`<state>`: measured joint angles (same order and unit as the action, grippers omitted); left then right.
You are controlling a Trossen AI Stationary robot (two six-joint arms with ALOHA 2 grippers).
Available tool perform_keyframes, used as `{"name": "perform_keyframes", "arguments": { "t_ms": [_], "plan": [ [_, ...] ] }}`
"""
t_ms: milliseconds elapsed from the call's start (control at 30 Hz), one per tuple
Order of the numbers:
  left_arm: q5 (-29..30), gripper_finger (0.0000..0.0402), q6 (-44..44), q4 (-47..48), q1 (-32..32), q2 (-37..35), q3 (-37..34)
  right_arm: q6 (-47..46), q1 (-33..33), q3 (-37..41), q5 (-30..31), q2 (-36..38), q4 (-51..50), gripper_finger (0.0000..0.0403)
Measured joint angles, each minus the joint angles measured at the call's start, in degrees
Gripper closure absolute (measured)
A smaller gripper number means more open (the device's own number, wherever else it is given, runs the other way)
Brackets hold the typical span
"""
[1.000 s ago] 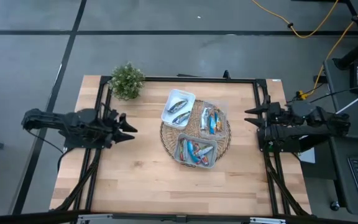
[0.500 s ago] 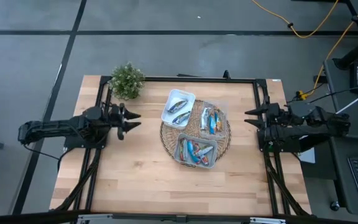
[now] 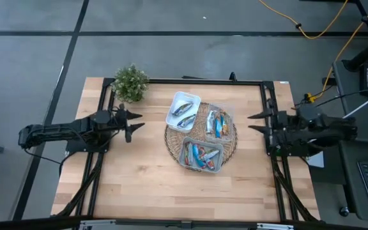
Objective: Pick and place Granola Bars by type
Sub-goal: Return to Home Position
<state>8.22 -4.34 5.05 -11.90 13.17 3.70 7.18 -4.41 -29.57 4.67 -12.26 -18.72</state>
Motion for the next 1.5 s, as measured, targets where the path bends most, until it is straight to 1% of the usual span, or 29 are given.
{"name": "perform_keyframes", "arguments": {
  "t_ms": [67, 167, 200, 300, 333, 400, 500, 567, 633, 767, 833, 1000, 1100, 1267, 1400, 1500],
  "plan": [
    [0.9, 0.0204, -0.5, -0.2, 0.0, 0.0, 0.0, 1.8, 0.0, 4.7, 0.1, 0.1, 8.0, 0.0243],
    [1.1, 0.0207, -1.5, 0.1, 0.0, 0.0, 0.0, 0.4, 0.0, 11.8, -0.3, 0.5, 11.3, 0.0243],
    [1.1, 0.0207, -1.7, 0.5, 0.0, 0.0, 0.0, -0.7, 0.0, 14.3, -1.2, 0.6, 13.4, 0.0243],
    [1.1, 0.0206, -1.9, 1.3, 0.0, 0.0, 0.0, -3.0, 0.0, 22.1, -6.7, 1.4, 24.8, 0.0243],
    [0.8, 0.0206, -1.9, 1.2, 0.0, 0.0, 0.0, -3.6, 0.0, 24.6, -7.6, 1.5, 29.4, 0.0243],
    [0.8, 0.0206, -1.9, 1.2, 0.0, 0.0, 0.0, -3.9, 0.0, 29.0, -7.6, 2.0, 35.8, 0.0243],
    [0.8, 0.0207, -1.9, 1.2, 0.0, 0.0, 0.0, -3.0, 0.3, 28.8, -5.1, 2.3, 33.0, 0.0243],
    [0.8, 0.0206, -1.9, 1.2, 0.0, 0.1, 0.0, -1.3, 1.1, 29.1, -3.4, 2.9, 34.4, 0.0243],
    [0.8, 0.0206, -1.9, 1.2, 0.0, 0.1, 0.0, 0.5, 2.2, 29.2, -3.3, 3.8, 34.4, 0.0243],
    [0.8, 0.0207, -1.9, 1.2, 0.0, 0.1, 0.0, 0.6, 4.7, 29.2, -4.8, 5.6, 28.9, 0.0243],
    [0.8, 0.0206, -1.9, 1.2, 0.0, 0.1, 0.0, 0.9, 5.8, 29.2, -6.6, 6.6, 26.9, 0.0243],
    [0.8, 0.0207, -1.9, 1.2, 0.0, 0.1, 0.0, 4.9, 8.2, 29.2, -11.9, 9.5, 26.7, 0.0243],
    [0.7, 0.0206, -1.9, 1.2, 0.0, 0.1, 0.0, 5.3, 9.6, 29.2, -14.9, 10.9, 25.6, 0.0243],
    [0.7, 0.0207, -1.9, 1.2, 0.0, 0.1, 0.0, 5.1, 11.0, 29.2, -14.6, 11.7, 22.5, 0.0243],
    [0.7, 0.0206, -1.9, 1.2, 0.0, 0.1, 0.0, 1.8, 11.1, 29.2, -12.8, 11.5, 21.2, 0.0243],
    [0.7, 0.0207, -1.9, 1.2, 0.0, 0.1, 0.0, 0.3, 11.1, 29.2, -12.7, 11.5, 21.2, 0.0243]
  ]
}}
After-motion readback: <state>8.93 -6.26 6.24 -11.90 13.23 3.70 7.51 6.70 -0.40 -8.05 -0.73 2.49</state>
